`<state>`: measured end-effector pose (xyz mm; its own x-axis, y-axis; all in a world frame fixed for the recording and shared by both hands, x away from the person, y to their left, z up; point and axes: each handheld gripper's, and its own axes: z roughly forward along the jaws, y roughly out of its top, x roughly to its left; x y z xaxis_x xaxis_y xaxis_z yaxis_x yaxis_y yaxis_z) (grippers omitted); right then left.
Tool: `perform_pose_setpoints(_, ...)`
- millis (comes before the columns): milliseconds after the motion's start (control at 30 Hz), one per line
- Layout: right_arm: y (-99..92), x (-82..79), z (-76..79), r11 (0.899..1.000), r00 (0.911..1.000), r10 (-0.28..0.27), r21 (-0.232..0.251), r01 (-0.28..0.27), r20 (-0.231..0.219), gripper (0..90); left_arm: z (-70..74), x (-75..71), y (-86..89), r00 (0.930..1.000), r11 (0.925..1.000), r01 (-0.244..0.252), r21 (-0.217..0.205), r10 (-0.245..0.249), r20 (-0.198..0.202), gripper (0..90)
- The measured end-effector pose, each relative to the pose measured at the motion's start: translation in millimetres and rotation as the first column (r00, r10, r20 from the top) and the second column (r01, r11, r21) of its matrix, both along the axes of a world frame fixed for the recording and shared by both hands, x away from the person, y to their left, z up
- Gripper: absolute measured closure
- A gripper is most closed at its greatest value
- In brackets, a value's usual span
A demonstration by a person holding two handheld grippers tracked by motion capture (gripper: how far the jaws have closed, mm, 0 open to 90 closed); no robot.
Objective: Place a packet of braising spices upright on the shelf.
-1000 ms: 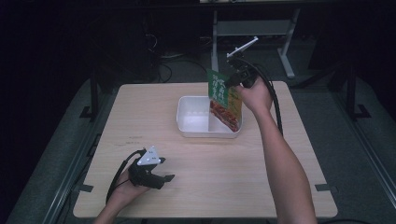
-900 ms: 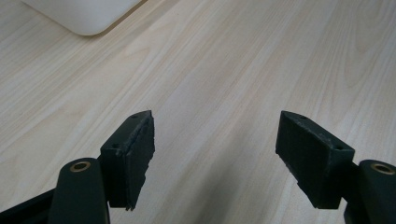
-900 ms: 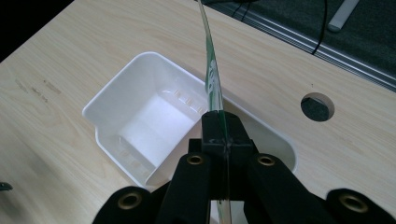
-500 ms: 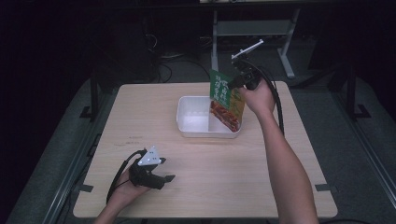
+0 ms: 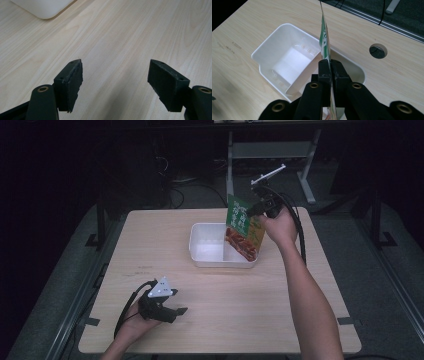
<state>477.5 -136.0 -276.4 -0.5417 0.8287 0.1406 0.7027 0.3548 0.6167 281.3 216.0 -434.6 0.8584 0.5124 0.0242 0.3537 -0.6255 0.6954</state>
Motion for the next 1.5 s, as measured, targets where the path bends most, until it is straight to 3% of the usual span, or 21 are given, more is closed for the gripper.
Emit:
perform_pose_setpoints(400, -8.5, -6.6, 5.4, 1.0, 1.0, -0.003, 0.016, 0.003, -0.006, 74.4, -0.1, -0.1, -0.4, 1.0, 1.0, 0.001, 0.003, -0.001, -0.001, 27.9)
perform_pose_setpoints(733, -32.8, -19.2, 3.7, 0.998, 0.9998, -0.02, 0.062, 0.02, -0.009, 64.8, -0.7, 0.2, -1.0, 1.0, 1.0, 0.001, 0.002, -0.001, -0.001, 27.7)
perform_pose_setpoints(1500, -51.7, -48.1, -2.3, 0.994, 0.9996, 0.027, 0.103, -0.026, -0.005, 57.9, -1.4, 0.2, -2.4, 1.0, 1.0, -0.001, 0.002, 0.001, -0.003, 27.7)
